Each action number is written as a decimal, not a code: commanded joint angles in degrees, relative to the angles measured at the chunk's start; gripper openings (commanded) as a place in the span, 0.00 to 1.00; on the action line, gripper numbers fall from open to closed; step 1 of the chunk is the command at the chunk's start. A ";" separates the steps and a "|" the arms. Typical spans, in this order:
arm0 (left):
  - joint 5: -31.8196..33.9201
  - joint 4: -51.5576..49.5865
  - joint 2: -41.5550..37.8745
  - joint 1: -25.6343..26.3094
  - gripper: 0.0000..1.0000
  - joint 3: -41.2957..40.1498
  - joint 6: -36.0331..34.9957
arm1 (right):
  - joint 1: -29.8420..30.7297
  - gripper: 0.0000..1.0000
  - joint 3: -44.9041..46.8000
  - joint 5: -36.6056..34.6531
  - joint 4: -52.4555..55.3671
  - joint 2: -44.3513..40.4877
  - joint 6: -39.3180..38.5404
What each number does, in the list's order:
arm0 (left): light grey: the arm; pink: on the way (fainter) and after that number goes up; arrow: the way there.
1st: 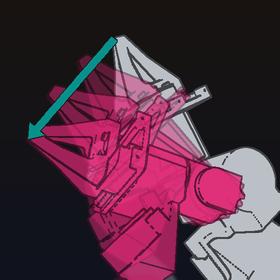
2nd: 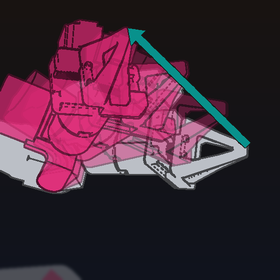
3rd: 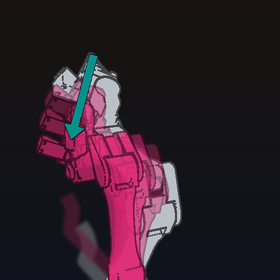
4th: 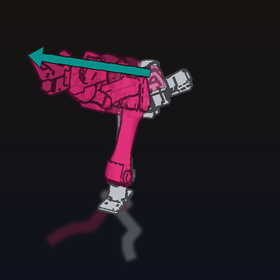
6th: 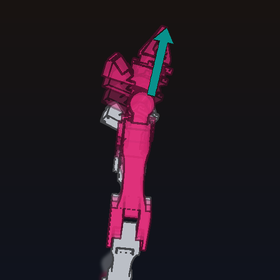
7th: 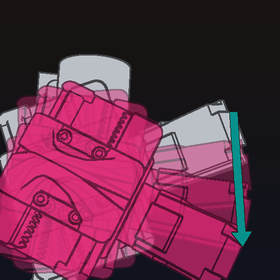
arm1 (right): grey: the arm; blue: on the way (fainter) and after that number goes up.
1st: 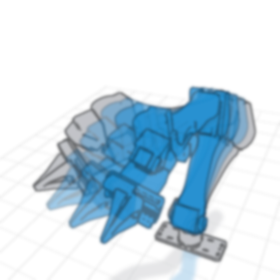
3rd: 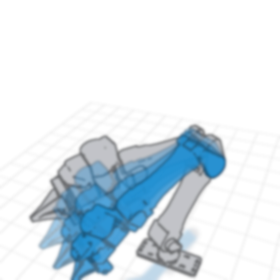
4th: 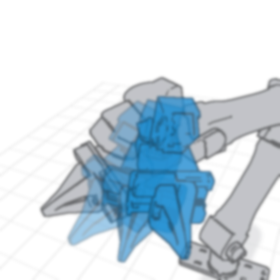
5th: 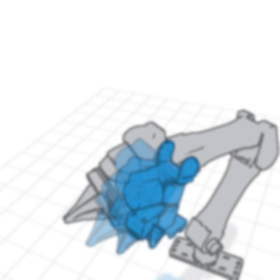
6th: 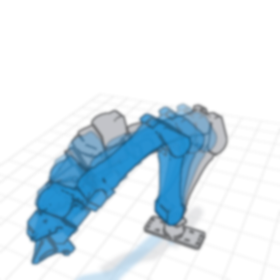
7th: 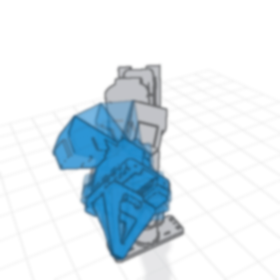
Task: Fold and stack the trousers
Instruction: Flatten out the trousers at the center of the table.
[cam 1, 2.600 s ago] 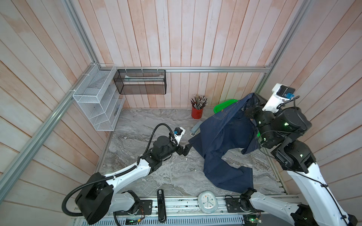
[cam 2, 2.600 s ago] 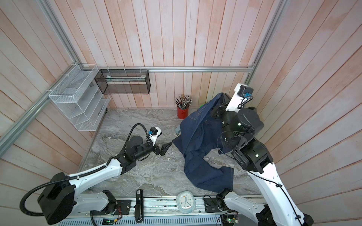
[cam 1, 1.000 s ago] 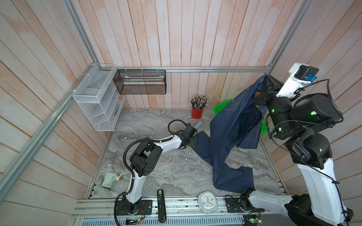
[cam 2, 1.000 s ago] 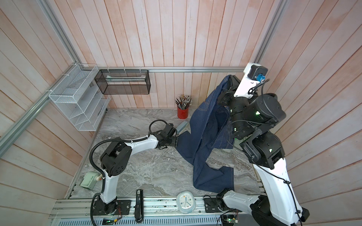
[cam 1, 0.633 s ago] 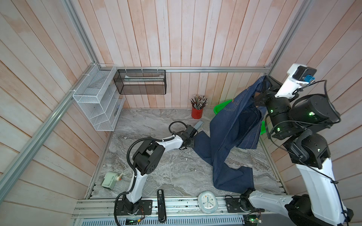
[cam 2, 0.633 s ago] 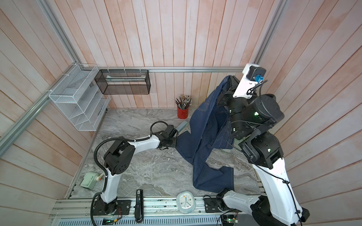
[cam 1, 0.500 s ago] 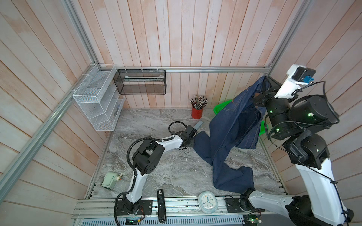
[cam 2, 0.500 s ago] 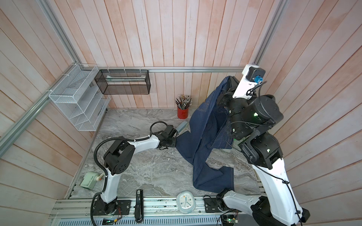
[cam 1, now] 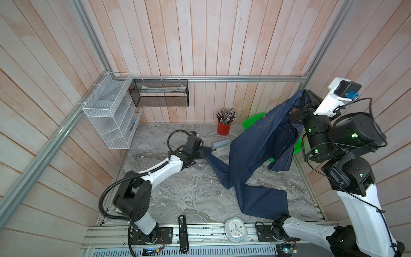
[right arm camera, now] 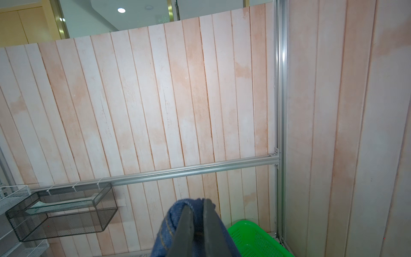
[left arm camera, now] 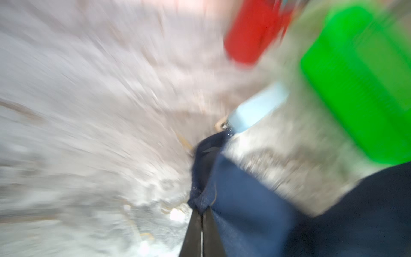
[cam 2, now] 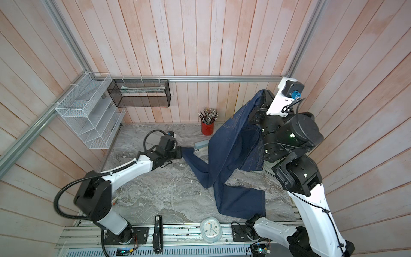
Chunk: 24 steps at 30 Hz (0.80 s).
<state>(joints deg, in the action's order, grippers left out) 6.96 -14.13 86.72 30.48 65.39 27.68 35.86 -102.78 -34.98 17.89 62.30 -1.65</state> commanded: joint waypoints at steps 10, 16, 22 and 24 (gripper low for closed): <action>15.19 -17.54 -29.87 -15.98 0.00 4.85 -2.86 | 0.03 0.00 6.65 -12.65 -2.35 -3.31 -5.96; 19.82 -24.01 -34.31 -24.80 0.00 6.80 -4.62 | -1.99 0.00 5.90 -12.39 12.41 -2.33 0.67; 21.35 -27.31 -36.06 -33.61 0.00 7.15 -8.09 | -17.48 0.00 2.83 4.77 30.93 0.51 10.97; 22.00 -28.30 -35.66 -35.81 0.00 7.33 -9.76 | -21.30 0.00 4.25 10.98 33.98 1.15 12.80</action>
<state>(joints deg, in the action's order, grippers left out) 26.06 -39.11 50.96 -3.11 71.26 21.17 18.37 -98.04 -34.39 43.03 63.18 5.41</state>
